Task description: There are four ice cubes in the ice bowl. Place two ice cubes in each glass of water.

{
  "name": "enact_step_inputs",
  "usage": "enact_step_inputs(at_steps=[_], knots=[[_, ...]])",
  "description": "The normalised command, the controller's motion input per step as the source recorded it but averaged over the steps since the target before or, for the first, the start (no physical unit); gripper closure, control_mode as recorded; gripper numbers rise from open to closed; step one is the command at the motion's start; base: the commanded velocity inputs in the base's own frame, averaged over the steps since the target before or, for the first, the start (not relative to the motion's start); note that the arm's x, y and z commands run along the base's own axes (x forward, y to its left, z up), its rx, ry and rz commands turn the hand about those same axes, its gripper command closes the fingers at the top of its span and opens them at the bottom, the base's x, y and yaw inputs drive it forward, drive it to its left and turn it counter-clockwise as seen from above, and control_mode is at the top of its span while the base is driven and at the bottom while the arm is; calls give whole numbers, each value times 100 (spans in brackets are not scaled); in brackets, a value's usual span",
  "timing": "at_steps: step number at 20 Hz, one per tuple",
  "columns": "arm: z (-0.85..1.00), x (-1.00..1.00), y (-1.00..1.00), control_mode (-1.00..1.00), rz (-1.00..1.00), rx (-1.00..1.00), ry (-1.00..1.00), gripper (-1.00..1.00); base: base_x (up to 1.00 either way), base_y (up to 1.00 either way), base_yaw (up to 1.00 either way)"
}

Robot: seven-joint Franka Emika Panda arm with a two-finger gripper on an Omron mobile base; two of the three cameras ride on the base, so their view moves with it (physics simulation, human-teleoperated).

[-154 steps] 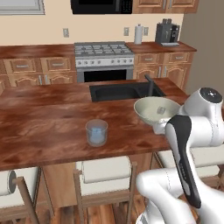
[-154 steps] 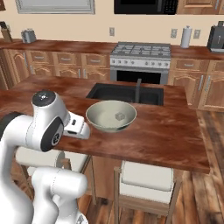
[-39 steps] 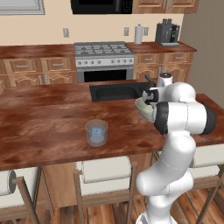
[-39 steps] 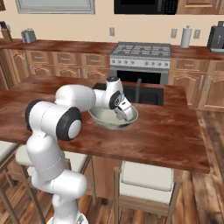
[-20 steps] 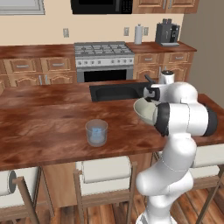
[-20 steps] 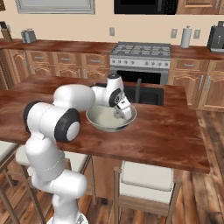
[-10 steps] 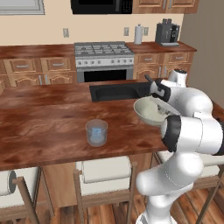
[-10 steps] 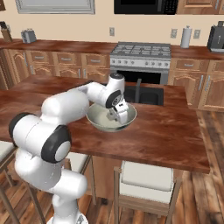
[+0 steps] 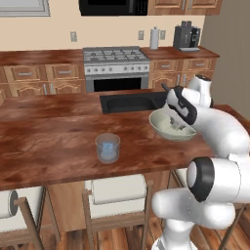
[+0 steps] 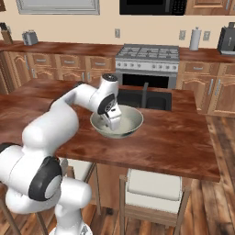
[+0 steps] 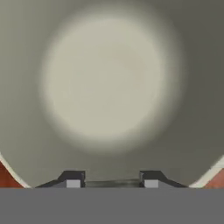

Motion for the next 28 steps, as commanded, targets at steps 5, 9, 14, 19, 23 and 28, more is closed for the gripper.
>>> enact_step_inputs(at_steps=[5,9,14,19,23,28], knots=[[49,-78,31,-100,8,-9,-10,100,0,0,0],[17,-78,13,-100,7,-6,-8,100,0,0,0],[0,-30,18,-100,6,-2,-2,100,0,0,0],[8,2,16,-100,6,-4,0,100,0,0,0],[10,1,13,-100,4,-3,0,100,0,0,0],[3,0,2,-100,4,-1,0,100,0,0,0]])
